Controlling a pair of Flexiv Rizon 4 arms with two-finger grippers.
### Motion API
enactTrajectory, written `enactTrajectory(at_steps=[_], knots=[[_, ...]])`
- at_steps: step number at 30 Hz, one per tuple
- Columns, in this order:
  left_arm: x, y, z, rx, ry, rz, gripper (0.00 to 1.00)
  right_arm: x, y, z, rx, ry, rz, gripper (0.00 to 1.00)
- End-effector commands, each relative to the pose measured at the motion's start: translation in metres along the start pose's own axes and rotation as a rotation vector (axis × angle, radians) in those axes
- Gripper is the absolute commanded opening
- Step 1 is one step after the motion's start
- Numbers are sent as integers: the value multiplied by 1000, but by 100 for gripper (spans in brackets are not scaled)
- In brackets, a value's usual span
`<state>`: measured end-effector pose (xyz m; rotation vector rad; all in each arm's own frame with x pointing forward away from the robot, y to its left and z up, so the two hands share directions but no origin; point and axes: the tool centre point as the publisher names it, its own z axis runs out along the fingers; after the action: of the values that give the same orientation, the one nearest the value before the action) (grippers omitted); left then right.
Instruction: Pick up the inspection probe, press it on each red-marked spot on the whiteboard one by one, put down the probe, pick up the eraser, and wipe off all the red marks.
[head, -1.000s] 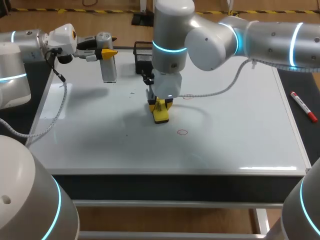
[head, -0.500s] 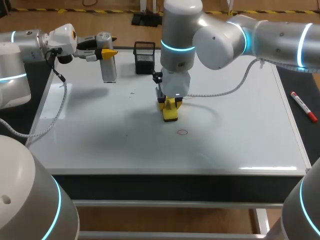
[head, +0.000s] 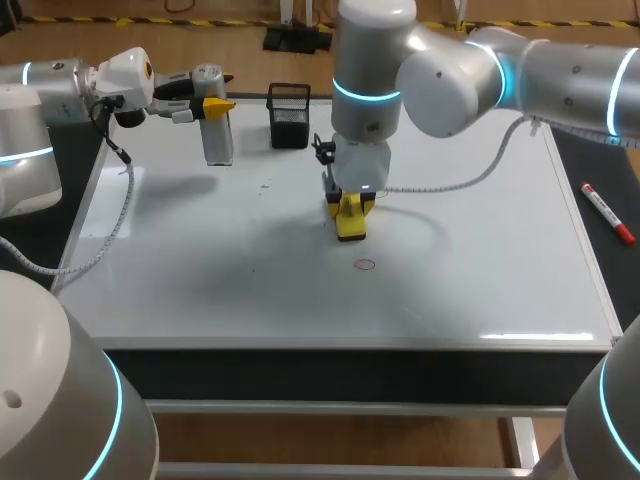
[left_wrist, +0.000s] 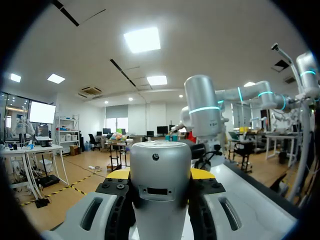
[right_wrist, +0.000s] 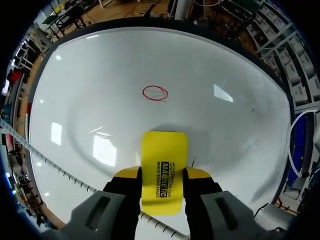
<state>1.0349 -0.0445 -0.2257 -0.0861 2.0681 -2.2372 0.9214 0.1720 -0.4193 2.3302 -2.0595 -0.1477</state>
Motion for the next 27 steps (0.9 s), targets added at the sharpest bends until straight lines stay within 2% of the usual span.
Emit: enactTrajectory(at_steps=[1,3,5,7,11,17,27], knots=[[0,-1,0,-1,-1,0,0,5,1,-18,22,-37,4,0],[0,-1,0,-1,-1,0,0,7,0,-31,16,-46,-8,0],[0,-1,0,-1,-1,0,0,15,-5,-43,-12,-102,-2,0],[0,-1,0,-1,-1,0,0,27,-12,-52,-5,-156,15,0],[0,-1,0,-1,-1,0,0,55,-29,-59,-11,-168,62,0],[0,-1,0,-1,-1,0,0,114,-51,-68,-7,-138,165,0],[0,-1,0,-1,-1,0,0,210,-59,-69,-15,-93,329,0]])
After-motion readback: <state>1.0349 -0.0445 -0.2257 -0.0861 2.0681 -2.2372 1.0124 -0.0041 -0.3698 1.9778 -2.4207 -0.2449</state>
